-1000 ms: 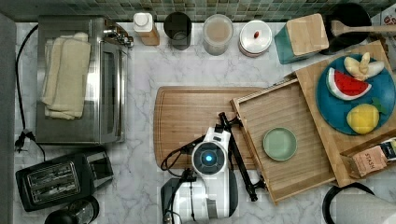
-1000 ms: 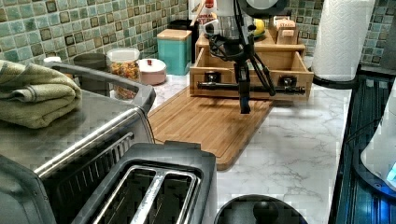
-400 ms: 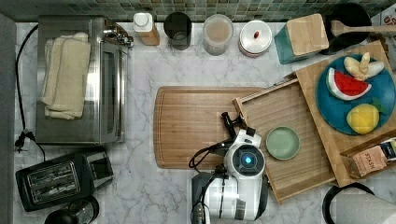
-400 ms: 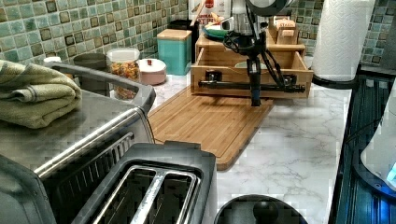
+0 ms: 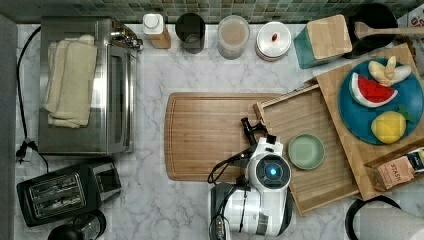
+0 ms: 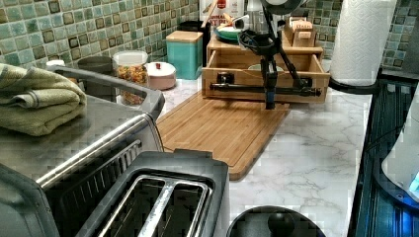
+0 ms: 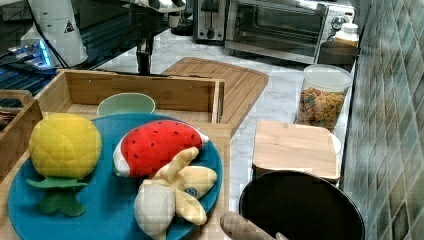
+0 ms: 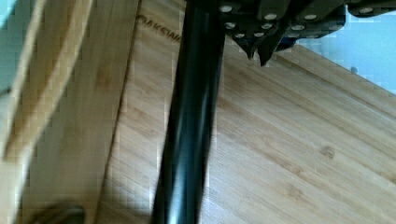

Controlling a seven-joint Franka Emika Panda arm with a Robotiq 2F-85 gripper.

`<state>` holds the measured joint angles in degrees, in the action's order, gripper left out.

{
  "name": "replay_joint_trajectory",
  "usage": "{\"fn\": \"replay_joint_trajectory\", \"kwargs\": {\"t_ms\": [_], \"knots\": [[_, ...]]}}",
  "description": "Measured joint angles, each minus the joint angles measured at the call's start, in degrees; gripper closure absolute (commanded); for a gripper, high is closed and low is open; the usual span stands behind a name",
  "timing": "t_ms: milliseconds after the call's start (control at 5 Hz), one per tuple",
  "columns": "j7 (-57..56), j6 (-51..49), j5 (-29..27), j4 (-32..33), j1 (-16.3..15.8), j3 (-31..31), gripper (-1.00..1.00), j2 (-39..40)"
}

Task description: Close the drawer.

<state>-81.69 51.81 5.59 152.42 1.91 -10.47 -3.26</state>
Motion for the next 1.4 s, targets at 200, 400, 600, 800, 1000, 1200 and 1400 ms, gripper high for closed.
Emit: {"fn": "replay_joint_trajectory", "kwargs": {"t_ms": [200, 400, 600, 800, 1000, 1200, 1400], "knots": [[-3.41, 0.00, -2.58, -1.23, 0.47, -0.41, 1.00, 1.31], [-4.42, -2.15, -5.20, -3.36, 1.13, -1.28, 1.00, 1.97], [-4.48, -3.83, -5.29, -6.15, 2.13, -2.17, 1.00, 2.50], [-4.48, -3.55, -5.39, -7.83, 2.26, -4.01, 1.00, 3.37], [-4.53, 0.31, -5.37, -8.62, 2.43, -5.99, 1.00, 4.93], [-7.39, 0.73, -4.74, -11.75, 5.26, -5.60, 1.00, 7.45], [-14.55, -0.87, -5.72, -16.11, 5.96, -7.42, 1.00, 10.79]]}}
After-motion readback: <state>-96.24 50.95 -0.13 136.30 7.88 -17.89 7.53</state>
